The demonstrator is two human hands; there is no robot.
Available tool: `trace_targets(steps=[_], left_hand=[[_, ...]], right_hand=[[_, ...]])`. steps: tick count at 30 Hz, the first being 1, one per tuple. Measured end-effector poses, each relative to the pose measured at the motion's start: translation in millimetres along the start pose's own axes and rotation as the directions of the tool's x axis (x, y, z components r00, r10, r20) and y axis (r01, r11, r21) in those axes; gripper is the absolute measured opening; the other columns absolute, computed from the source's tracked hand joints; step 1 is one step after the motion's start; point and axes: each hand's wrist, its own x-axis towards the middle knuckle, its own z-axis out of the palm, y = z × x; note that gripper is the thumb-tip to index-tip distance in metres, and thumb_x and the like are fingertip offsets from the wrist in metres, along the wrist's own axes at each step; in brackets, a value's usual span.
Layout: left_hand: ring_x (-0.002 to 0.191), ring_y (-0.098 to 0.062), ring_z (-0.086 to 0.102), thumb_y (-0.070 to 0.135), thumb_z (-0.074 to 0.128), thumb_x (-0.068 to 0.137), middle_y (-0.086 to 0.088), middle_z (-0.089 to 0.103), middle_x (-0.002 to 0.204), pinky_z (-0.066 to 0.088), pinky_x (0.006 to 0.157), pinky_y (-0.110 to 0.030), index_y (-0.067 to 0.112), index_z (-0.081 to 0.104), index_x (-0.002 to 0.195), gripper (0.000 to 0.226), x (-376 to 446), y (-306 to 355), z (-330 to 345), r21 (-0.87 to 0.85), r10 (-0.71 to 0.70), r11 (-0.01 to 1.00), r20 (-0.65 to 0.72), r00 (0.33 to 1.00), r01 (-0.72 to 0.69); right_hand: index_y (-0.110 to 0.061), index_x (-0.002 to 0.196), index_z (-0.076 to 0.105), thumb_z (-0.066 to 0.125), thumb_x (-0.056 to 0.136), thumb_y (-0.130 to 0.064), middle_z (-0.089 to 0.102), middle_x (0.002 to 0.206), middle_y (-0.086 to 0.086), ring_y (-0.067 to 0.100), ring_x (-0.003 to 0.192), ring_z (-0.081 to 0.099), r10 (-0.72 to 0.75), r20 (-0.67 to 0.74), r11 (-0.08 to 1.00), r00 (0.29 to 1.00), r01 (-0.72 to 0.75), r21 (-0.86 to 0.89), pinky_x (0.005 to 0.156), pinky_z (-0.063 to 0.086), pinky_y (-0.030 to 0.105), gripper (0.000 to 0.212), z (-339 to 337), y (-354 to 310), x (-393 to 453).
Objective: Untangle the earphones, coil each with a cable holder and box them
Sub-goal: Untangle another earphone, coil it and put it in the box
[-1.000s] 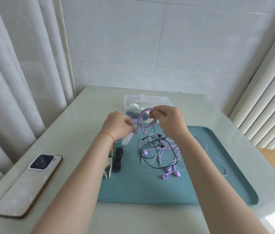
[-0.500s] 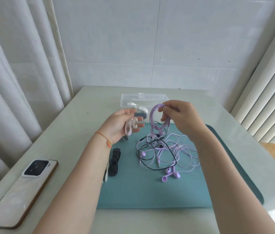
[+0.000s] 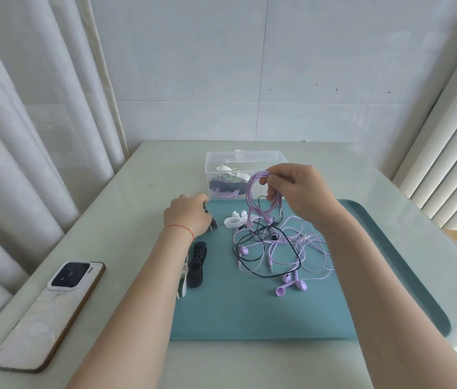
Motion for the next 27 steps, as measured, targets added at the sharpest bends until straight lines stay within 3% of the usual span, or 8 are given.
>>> trace_targets(steps=[4,7,10,13,17,19,24,27], left_hand=[[0.111,-0.030,0.057,0.016,0.054,0.086,-0.004,0.061,0.128,0.046,0.091,-0.034,0.031,0.052,0.133,0.049,-1.2,5.0,2.0,-0.068,0.072,0.995,0.035,0.997,-0.069],[0.101,-0.032,0.061,0.015,0.061,0.083,-0.007,0.065,0.113,0.049,0.085,-0.034,0.024,0.045,0.136,0.056,-5.9,12.1,-6.5,-0.222,0.110,0.969,0.009,0.994,-0.105],[0.072,-0.021,0.063,0.009,0.066,0.079,-0.002,0.061,0.087,0.058,0.066,-0.034,0.014,0.057,0.111,0.033,-12.7,25.7,-18.7,-0.591,0.074,0.806,0.036,0.997,-0.038],[0.068,-0.014,0.057,0.005,0.064,0.083,-0.001,0.061,0.078,0.056,0.057,-0.028,0.014,0.067,0.087,0.010,-17.4,36.6,-24.7,-0.724,0.125,0.687,0.035,0.992,-0.061],[0.062,-0.020,0.063,-0.010,0.041,0.087,-0.006,0.062,0.080,0.054,0.051,-0.028,0.010,0.060,0.086,0.028,-20.7,43.2,-30.7,-0.912,0.158,0.405,0.136,0.978,0.061],[0.051,-0.016,0.059,-0.011,0.036,0.084,-0.007,0.061,0.073,0.046,0.046,-0.022,0.011,0.059,0.090,0.033,-22.2,43.6,-31.8,-0.931,0.176,0.348,0.178,0.968,0.108],[0.054,-0.014,0.047,0.021,0.051,0.073,-0.001,0.053,0.067,0.036,0.053,-0.024,0.012,0.064,0.097,0.029,-18.9,39.3,-33.5,-0.938,0.235,0.273,0.282,0.930,0.215],[0.062,-0.017,0.053,0.043,0.043,0.093,-0.005,0.056,0.072,0.043,0.061,-0.030,0.011,0.065,0.101,0.039,-15.3,36.6,-34.9,-0.938,0.318,0.168,0.344,0.883,0.304]], right_hand=[[-0.007,0.087,0.070,0.050,0.095,-0.004,0.065,0.067,0.005,0.007,0.052,0.052,0.006,0.021,1.000,1.000,-0.006,-0.030,0.052,0.041,0.011,0.022,4.4,0.6,-0.5],[-0.006,0.087,0.069,0.050,0.095,-0.003,0.064,0.066,0.005,0.002,0.047,0.050,0.011,0.030,1.000,0.999,-0.010,-0.029,0.051,0.039,0.009,0.021,6.0,0.2,-0.8],[-0.005,0.088,0.069,0.050,0.095,-0.003,0.063,0.065,0.006,0.003,0.048,0.051,0.022,0.038,1.000,0.999,-0.021,-0.018,0.052,0.041,0.010,0.021,6.3,-0.8,-1.9],[-0.005,0.088,0.069,0.049,0.094,-0.002,0.062,0.065,0.006,0.003,0.048,0.052,0.029,0.043,0.999,0.999,-0.028,-0.018,0.052,0.042,0.011,0.021,6.9,-2.1,-2.4],[-0.005,0.087,0.069,0.049,0.094,-0.002,0.063,0.065,0.007,0.008,0.050,0.055,0.025,0.046,0.999,0.999,-0.024,-0.032,0.056,0.045,0.015,0.022,6.3,-3.5,-3.1],[-0.005,0.087,0.069,0.049,0.094,-0.001,0.063,0.065,0.006,0.007,0.050,0.055,0.023,0.049,0.999,0.999,-0.021,-0.033,0.056,0.046,0.016,0.022,5.9,-3.6,-3.3],[-0.004,0.088,0.069,0.049,0.094,-0.001,0.062,0.064,0.006,0.009,0.052,0.057,0.018,0.046,0.999,0.999,-0.016,-0.035,0.057,0.047,0.017,0.022,5.2,-3.5,-3.3],[-0.004,0.088,0.069,0.049,0.094,-0.002,0.063,0.065,0.006,0.007,0.051,0.057,0.019,0.052,0.999,0.998,-0.017,-0.035,0.056,0.047,0.016,0.021,5.0,-3.5,-3.4]])
